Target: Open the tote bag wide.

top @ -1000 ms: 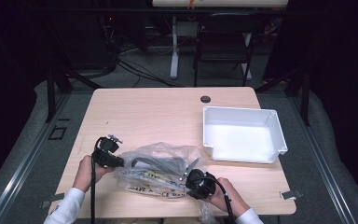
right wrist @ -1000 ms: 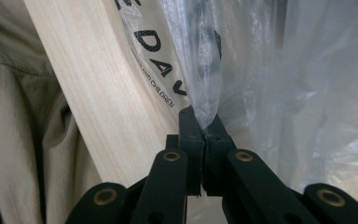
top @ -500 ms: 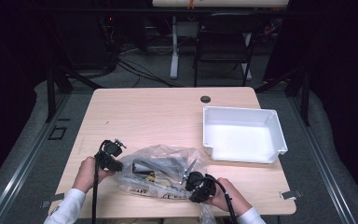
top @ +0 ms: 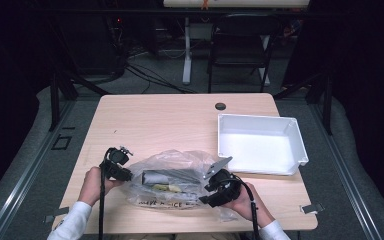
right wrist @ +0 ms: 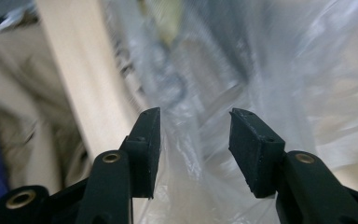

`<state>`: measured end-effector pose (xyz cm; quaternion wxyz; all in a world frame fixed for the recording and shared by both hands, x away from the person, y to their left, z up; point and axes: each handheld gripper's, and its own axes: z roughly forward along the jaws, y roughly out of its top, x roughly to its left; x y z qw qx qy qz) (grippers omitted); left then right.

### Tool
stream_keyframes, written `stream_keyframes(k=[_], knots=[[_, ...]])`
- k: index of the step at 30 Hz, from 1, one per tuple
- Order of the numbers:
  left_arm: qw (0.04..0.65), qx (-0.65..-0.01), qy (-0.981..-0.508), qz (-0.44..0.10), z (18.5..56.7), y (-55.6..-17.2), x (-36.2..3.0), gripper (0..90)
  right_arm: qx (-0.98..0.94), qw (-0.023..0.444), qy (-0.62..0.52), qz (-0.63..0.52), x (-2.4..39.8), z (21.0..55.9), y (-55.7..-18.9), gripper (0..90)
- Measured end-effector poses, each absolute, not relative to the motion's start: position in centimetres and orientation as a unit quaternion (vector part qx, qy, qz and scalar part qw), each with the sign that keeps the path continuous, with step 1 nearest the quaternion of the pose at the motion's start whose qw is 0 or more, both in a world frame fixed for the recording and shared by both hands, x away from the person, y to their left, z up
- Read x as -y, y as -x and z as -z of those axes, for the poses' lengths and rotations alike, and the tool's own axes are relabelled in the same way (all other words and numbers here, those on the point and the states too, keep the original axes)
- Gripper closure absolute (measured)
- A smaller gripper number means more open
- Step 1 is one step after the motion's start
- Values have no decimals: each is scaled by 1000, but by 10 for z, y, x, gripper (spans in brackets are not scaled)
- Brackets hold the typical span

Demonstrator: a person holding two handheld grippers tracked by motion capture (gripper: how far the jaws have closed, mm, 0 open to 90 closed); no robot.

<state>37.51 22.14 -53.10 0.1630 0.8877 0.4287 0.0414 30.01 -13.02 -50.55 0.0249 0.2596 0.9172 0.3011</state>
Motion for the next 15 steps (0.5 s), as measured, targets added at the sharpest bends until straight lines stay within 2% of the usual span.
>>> stream_keyframes(k=[4, 8, 15], knots=[[169, -435, -884, -35, 529, -375, -222, 626, -890, 130, -286, -331, 131, 494, -299, 512], [174, -435, -883, -33, 527, -375, -224, 572, -882, 162, -293, -331, 128, 492, -299, 500], [182, -437, -880, -24, 523, -375, -228, 521, -886, 52, -287, -361, 142, 490, -306, 474]])
